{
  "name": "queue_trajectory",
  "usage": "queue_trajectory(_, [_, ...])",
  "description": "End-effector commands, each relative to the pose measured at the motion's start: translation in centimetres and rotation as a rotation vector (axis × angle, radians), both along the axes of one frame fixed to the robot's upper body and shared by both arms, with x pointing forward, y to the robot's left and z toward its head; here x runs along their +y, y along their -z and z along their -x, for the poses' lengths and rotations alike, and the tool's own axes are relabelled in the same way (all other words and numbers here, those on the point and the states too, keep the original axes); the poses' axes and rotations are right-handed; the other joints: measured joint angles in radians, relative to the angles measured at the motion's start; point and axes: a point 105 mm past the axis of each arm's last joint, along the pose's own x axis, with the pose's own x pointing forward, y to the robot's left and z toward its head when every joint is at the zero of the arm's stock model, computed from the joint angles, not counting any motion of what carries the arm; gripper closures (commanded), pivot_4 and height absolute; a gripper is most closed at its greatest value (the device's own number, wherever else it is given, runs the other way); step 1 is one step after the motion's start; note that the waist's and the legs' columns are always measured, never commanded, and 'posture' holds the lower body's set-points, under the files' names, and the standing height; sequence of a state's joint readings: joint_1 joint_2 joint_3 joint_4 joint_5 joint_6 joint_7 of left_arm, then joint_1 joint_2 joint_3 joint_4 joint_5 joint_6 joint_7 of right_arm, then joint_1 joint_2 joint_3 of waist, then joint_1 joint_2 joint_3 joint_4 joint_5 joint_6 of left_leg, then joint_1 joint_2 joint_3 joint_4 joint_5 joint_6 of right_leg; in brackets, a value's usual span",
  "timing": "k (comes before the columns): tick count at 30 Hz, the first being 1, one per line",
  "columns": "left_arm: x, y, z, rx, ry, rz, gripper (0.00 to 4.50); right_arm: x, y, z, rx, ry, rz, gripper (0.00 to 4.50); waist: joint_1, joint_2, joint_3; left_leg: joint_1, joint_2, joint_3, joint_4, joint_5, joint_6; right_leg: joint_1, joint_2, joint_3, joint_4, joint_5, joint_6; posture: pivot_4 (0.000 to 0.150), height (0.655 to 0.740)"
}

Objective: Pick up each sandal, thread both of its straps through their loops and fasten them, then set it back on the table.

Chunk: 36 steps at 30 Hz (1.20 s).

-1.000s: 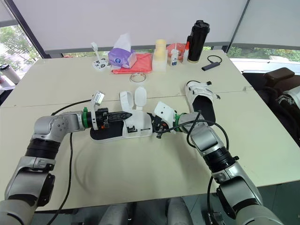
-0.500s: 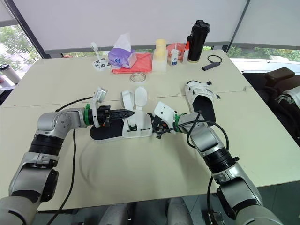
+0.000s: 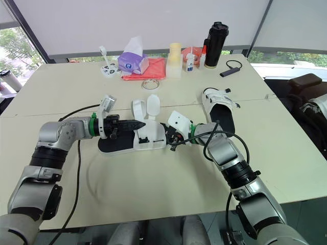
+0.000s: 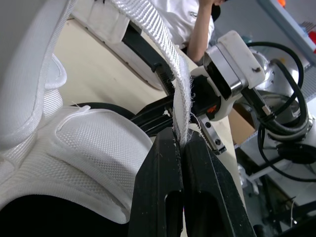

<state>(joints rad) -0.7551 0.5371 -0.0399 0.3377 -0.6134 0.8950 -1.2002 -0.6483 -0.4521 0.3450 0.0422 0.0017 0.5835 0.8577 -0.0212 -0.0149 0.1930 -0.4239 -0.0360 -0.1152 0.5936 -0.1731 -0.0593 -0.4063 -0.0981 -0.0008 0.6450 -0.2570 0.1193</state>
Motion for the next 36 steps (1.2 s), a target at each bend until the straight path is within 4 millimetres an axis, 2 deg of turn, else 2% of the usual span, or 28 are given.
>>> queue_trajectory(1, [0.0, -0.3, 0.2, -0.053, 0.020, -0.025, 4.46, 0.4, 0.4, 0.5, 0.013, -0.017, 0.007, 4.50, 0.000, 0.000, 0.000, 0.000, 0.000, 0.000, 0.000, 0.000, 0.000, 0.000, 0.000, 0.000, 0.000, 0.000, 0.000, 0.150, 0.7400])
queue_trajectory(13, [-0.3, 1.1, 1.3, -0.106, 0.082, -0.101, 4.46, 0.4, 0.5, 0.6, 0.014, -0.018, 0.009, 4.50, -0.001, 0.000, 0.000, 0.000, 0.000, 0.000, 0.000, 0.000, 0.000, 0.000, 0.000, 0.000, 0.000, 0.000, 0.000, 0.150, 0.7400])
queue_trajectory(17, [-0.2, 2.3, 2.0, -0.133, 0.107, -0.173, 4.46, 0.5, 0.5, 0.6, 0.014, -0.019, 0.008, 4.50, -0.002, 0.000, 0.000, 0.000, 0.000, 0.000, 0.000, 0.000, 0.000, 0.000, 0.000, 0.000, 0.000, 0.000, 0.000, 0.150, 0.7400])
queue_trajectory(23, [-0.1, 2.6, 2.4, -0.149, 0.110, -0.198, 4.46, 0.5, 0.5, 0.5, 0.013, -0.019, 0.008, 4.50, -0.005, 0.000, 0.000, 0.000, 0.000, 0.000, -0.001, 0.000, 0.000, -0.001, 0.000, 0.000, 0.000, 0.000, -0.001, 0.150, 0.7400])
queue_trajectory(26, [0.3, 3.0, 2.7, -0.144, 0.106, -0.221, 3.64, 0.5, 0.5, 0.5, 0.013, -0.019, 0.007, 4.50, -0.006, 0.000, 0.000, 0.000, 0.000, 0.000, -0.001, 0.000, 0.000, -0.001, 0.000, 0.000, 0.000, 0.000, -0.001, 0.150, 0.7400])
queue_trajectory(32, [0.7, 2.8, 3.2, -0.163, 0.107, -0.227, 0.59, 0.6, 0.5, 0.5, 0.013, -0.018, 0.005, 4.50, -0.002, 0.000, 0.000, 0.000, 0.000, 0.000, -0.001, 0.000, 0.000, 0.000, 0.000, 0.000, 0.000, -0.001, -0.003, 0.150, 0.7400])
queue_trajectory(33, [1.1, 2.6, 3.6, -0.175, 0.112, -0.238, 0.20, 0.5, 0.5, 0.5, 0.013, -0.019, 0.007, 4.50, -0.002, 0.000, 0.000, 0.000, 0.000, 0.000, -0.001, 0.000, 0.000, 0.000, 0.000, 0.000, 0.000, -0.001, -0.003, 0.150, 0.7400])
queue_trajectory(36, [2.1, 1.8, 4.5, -0.186, 0.115, -0.247, 0.20, 0.5, 0.5, 0.5, 0.015, -0.019, 0.007, 4.50, -0.008, 0.000, 0.000, 0.000, 0.000, 0.000, -0.001, 0.000, 0.000, -0.001, 0.000, 0.000, 0.000, -0.002, -0.003, 0.150, 0.7400])
